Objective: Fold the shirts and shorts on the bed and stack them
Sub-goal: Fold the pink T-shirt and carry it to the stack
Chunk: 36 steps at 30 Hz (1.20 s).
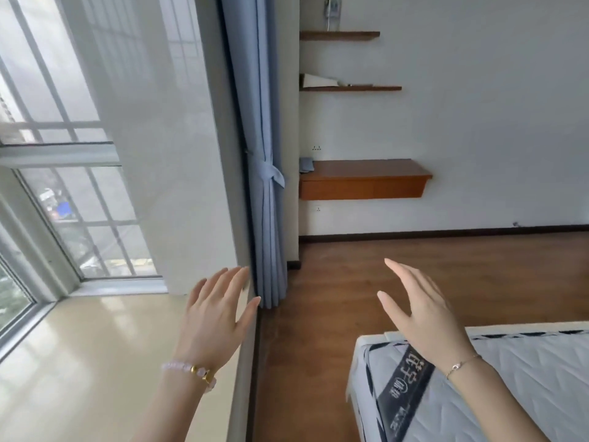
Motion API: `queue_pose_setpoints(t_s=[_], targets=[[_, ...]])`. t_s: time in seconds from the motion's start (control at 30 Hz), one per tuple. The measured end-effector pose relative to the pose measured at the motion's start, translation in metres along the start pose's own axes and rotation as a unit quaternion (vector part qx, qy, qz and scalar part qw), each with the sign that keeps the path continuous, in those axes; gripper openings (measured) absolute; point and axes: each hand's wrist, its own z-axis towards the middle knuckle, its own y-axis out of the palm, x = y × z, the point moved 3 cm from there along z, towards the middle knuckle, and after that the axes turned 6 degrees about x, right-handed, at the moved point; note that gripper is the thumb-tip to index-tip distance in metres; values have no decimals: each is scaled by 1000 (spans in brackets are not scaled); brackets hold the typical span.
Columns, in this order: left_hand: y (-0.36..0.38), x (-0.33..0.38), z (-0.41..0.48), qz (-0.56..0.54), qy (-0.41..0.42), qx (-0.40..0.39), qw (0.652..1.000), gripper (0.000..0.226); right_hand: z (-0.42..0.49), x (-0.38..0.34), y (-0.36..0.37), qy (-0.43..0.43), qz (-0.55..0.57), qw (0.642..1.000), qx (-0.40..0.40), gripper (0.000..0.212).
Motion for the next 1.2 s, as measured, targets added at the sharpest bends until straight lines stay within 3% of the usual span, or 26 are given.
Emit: queue_pose_setpoints(t_s=[0.27, 0.57, 0.83, 1.0, 1.2], targets=[[113, -54, 169, -29, 44, -11, 999, 56, 145, 32, 76, 69, -39, 996, 33, 51], [219, -59, 329, -59, 118, -10, 991, 53, 270, 99, 119, 134, -97, 984, 63, 51], [351, -22, 471, -56, 131, -49, 989, 55, 405, 202, 170, 162, -110, 978, 74, 52], [417, 23, 568, -60, 161, -48, 984, 51, 482, 269, 173, 198, -118, 969, 85, 53], [492, 78, 665, -102, 208, -53, 971, 61, 535, 348, 162, 248, -154, 952, 94, 55]])
